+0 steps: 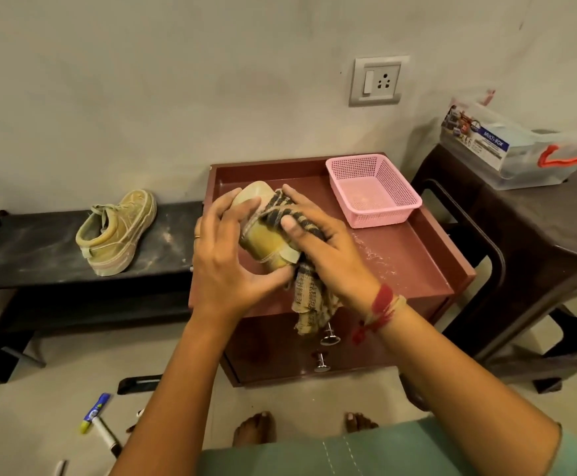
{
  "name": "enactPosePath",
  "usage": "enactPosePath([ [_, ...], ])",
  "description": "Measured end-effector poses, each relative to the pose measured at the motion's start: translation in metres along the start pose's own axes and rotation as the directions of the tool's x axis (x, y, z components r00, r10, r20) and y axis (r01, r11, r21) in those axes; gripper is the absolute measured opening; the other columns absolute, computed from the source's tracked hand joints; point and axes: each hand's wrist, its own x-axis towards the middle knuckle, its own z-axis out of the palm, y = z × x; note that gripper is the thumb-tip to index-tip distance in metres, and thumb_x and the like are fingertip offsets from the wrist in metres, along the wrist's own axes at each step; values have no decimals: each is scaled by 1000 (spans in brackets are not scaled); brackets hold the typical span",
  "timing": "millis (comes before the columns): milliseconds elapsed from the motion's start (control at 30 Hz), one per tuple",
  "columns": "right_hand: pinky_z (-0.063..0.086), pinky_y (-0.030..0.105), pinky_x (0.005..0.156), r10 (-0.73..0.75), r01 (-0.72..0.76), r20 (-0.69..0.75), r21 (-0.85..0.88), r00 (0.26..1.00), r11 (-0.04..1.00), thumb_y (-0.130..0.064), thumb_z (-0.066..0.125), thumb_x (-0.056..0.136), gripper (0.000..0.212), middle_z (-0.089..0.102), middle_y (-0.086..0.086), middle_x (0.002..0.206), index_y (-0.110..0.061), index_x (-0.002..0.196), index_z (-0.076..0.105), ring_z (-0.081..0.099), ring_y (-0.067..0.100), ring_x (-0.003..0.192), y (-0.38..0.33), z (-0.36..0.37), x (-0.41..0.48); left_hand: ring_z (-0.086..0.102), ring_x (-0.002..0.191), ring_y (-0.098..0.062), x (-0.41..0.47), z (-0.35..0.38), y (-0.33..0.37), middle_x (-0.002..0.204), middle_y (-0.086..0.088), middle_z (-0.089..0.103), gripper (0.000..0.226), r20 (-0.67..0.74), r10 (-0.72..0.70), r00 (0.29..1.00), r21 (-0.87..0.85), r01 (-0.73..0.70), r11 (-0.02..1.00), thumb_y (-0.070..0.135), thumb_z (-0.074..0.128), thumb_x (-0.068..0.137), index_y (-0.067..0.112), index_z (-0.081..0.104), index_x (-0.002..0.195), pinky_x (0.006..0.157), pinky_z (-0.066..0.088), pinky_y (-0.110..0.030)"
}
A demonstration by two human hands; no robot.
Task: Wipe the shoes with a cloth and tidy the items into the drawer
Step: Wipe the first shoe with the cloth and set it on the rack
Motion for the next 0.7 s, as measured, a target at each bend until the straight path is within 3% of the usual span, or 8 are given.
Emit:
enactPosePath([
  [67,42,38,103,-15,21,-86,70,996,997,-50,65,79,20,63,-7,120,-39,96,70,54,9,118,0,6,-3,39,126,-16,0,-1,-3,131,-15,48,78,-22,-11,1000,-3,10,1000,46,74,61,11,50,127,99,44,-49],
  [100,41,37,104,-59,61,-107,14,992,998,-49,64,80,22,63,-6,120,-38,99,69,53,10,119,2,9,-6,39,125,-17,-2,-2,-4,131,-16,48,78,-33,-15,999,-2,15,1000,46,74,61,12,49,126,97,44,-50],
  [200,28,39,112,-210,228,95,-269,973,936,-25,58,89,26,48,1,140,-27,115,62,36,17,135,10,14,-17,42,125,-22,-7,-8,-11,130,-17,47,78,-41,-27,999,-8,27,1000,46,78,62,15,47,126,94,48,-48],
  [367,44,20,93,17,-18,-15,-23,1000,1000,-21,54,92,25,64,-3,115,-17,116,60,58,1,108,10,5,-1,46,124,-29,-12,-11,-15,130,-17,46,81,-31,-30,999,-33,29,999,45,81,57,14,48,124,86,52,-52],
  [500,27,30,113,-156,192,166,-231,974,954,-22,52,91,33,52,-3,135,-22,125,54,37,13,134,12,21,-15,46,123,-27,-14,-16,-20,129,-18,47,79,-34,-41,999,-6,40,999,47,79,61,11,48,124,94,49,-47],
  [633,43,29,98,52,-50,56,-31,997,998,-25,52,89,30,64,-3,117,-21,117,60,56,7,113,18,12,2,43,123,-21,-17,-19,-20,128,-18,48,81,-43,-75,996,25,76,997,51,78,60,3,53,120,95,47,-38],
  [700,39,30,104,56,-53,55,-47,997,997,-24,51,90,35,60,0,125,-14,122,59,51,9,122,15,16,-3,45,123,-25,-18,-20,-21,127,-18,49,80,-40,-84,996,38,86,996,51,78,61,1,54,119,93,49,-39],
])
